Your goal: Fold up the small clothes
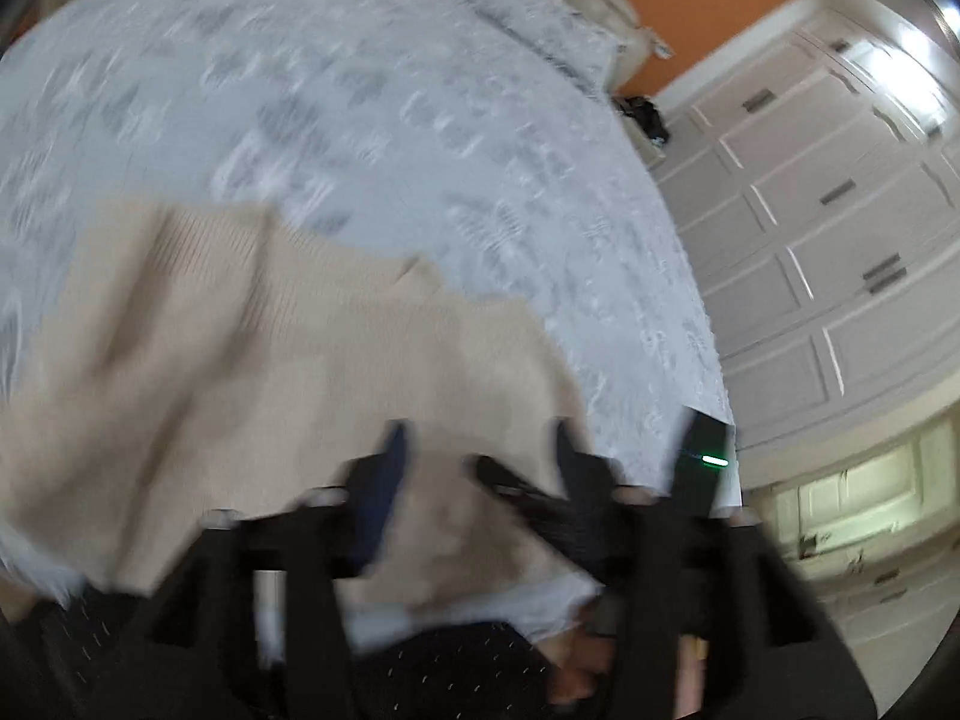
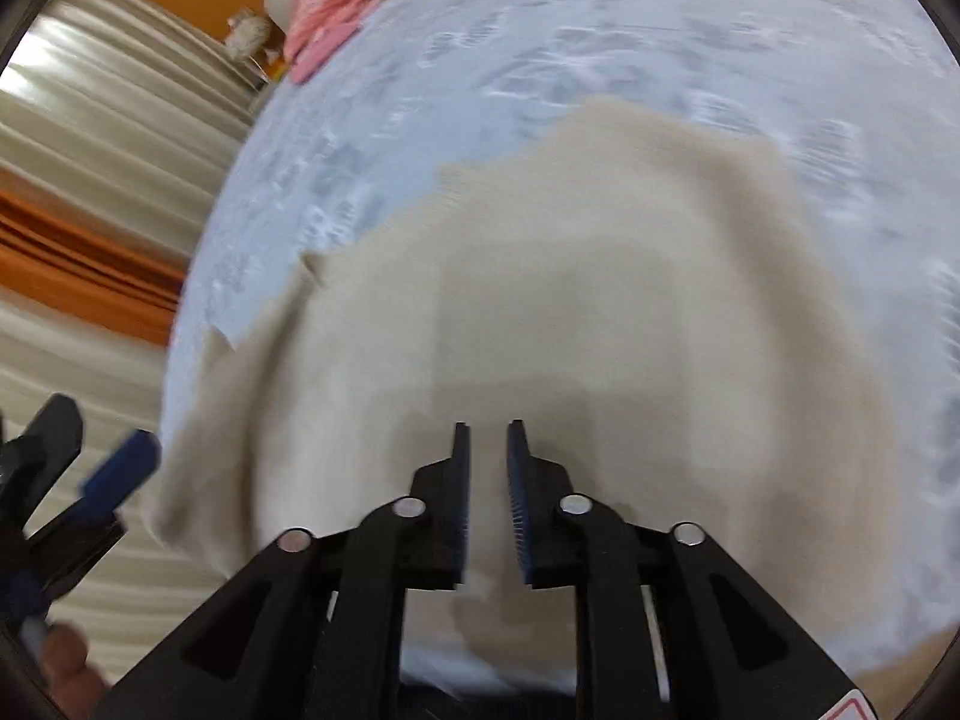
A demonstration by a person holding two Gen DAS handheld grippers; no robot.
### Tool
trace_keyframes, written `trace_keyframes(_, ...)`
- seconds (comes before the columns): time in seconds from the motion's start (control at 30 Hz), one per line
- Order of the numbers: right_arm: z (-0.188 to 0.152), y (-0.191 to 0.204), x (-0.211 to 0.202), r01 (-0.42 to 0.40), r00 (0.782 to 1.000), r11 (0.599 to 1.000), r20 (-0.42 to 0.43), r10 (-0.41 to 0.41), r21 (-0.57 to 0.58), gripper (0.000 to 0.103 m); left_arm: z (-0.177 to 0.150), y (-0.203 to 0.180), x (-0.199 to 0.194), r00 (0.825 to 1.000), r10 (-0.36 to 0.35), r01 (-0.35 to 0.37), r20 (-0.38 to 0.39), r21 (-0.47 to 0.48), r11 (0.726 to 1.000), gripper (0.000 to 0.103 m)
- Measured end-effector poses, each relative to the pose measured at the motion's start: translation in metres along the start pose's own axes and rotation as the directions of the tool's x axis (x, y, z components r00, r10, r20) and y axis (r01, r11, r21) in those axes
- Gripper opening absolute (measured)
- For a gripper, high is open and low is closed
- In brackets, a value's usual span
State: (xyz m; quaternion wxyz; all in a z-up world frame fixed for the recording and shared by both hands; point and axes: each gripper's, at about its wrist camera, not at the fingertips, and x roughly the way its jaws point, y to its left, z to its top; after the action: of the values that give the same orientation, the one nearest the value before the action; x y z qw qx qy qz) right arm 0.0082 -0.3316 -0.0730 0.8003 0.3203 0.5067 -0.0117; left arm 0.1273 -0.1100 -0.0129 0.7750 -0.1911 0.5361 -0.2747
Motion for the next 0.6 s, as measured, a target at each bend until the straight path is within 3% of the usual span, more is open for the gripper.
trace_keyframes(0.1, -0.019, -0.003, -0.013, 0.036, 0.999, 0.997, 0.0, -0.036, -0.066, 0.036, -0.025, 0.042, -0.013, 0.996, 0.085, -0.085, -0.003, -0.064, 0.994, 0.056)
trace_keyframes(0.17, -0.03, 0.004, -0.014, 0.017, 1.0, 0.994, 0.001, -0.017, -0.111, 0.038, -0.031, 0.074, -0.032, 0.985, 0.166, -0.16, 0.041, -0.134, 0.978, 0.068)
trace_keyframes(0.27, -0.047, 0.02, -0.008, -0.036, 0.999, 0.989, 0.015, 0.039, -0.145, 0.041, -0.036, 0.131, -0.072, 0.941, 0.313, -0.263, 0.13, -0.301, 0.917, 0.079)
trace_keyframes(0.37, -0.051, 0.032, 0.001, -0.072, 0.997, 0.989, 0.002, 0.073, -0.131, 0.041, -0.031, 0.17, -0.08, 0.917, 0.385, -0.321, 0.102, -0.381, 0.867, 0.082)
trace_keyframes(0.5, -0.052, 0.035, 0.009, -0.054, 0.999, 0.992, -0.012, 0.053, -0.11, 0.042, -0.025, 0.183, -0.056, 0.951, 0.301, -0.265, 0.073, -0.314, 0.912, 0.082)
trace_keyframes(0.53, -0.052, 0.034, 0.012, -0.054, 0.998, 0.994, -0.021, 0.053, -0.094, 0.042, -0.025, 0.186, -0.049, 0.944, 0.322, -0.288, 0.075, -0.292, 0.912, 0.082)
trace_keyframes(0.6, -0.05, 0.026, 0.014, -0.076, 0.997, 0.996, -0.02, 0.076, -0.046, 0.042, -0.024, 0.192, -0.038, 0.922, 0.384, -0.351, 0.056, -0.3, 0.887, 0.082)
